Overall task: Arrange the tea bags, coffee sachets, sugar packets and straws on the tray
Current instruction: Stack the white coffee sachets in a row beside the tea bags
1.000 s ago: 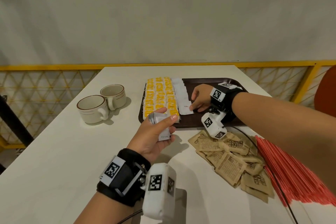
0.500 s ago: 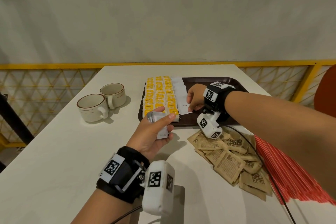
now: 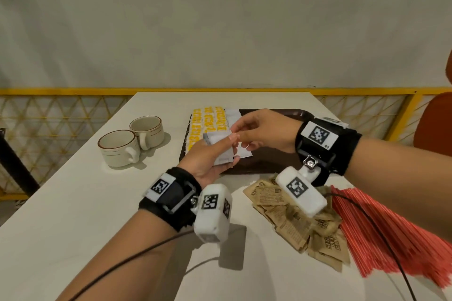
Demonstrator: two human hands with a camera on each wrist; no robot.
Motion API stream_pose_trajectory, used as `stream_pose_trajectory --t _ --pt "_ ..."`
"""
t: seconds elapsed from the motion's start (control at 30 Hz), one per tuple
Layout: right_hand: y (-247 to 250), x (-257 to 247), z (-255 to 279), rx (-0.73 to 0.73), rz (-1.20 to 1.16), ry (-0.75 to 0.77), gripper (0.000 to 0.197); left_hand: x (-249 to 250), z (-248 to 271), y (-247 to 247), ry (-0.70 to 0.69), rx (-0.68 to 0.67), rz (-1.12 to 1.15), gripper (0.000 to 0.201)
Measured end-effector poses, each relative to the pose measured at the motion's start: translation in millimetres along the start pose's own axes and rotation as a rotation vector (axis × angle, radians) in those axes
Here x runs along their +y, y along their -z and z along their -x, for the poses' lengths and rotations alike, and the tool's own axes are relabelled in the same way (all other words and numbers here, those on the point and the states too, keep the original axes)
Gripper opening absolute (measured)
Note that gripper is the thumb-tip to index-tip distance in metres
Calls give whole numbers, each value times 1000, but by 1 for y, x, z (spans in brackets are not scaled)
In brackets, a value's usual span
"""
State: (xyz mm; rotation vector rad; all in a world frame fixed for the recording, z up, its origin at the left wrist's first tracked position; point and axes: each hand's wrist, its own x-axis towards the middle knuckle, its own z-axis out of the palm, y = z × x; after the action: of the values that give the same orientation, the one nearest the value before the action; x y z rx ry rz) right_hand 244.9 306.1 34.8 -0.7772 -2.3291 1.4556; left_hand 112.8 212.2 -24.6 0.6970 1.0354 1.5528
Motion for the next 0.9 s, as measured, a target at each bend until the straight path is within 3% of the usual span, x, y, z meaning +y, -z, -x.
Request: stream_pose_trajectory --t 0.13,0.27,0.33,0.7,0.83,0.9 --pt "-1 6 7 116 -27 22 24 2 -9 -11 7 -59 -97 41" --pt "-2 9 7 192 -55 21 26 2 -16 -17 -23 -42 -110 76" --pt "-3 9 6 229 -61 30 22 2 -20 -19 -20 -17 -54 83" --pt "3 7 -1 164 -159 -28 8 -1 -27 -17 -31 8 16 90" --pt "21 13 -8 233 -415 -80 8 5 -35 -4 -58 130 84 70" --pt "27 28 -16 246 -296 -148 12 9 -36 6 -72 157 98 72"
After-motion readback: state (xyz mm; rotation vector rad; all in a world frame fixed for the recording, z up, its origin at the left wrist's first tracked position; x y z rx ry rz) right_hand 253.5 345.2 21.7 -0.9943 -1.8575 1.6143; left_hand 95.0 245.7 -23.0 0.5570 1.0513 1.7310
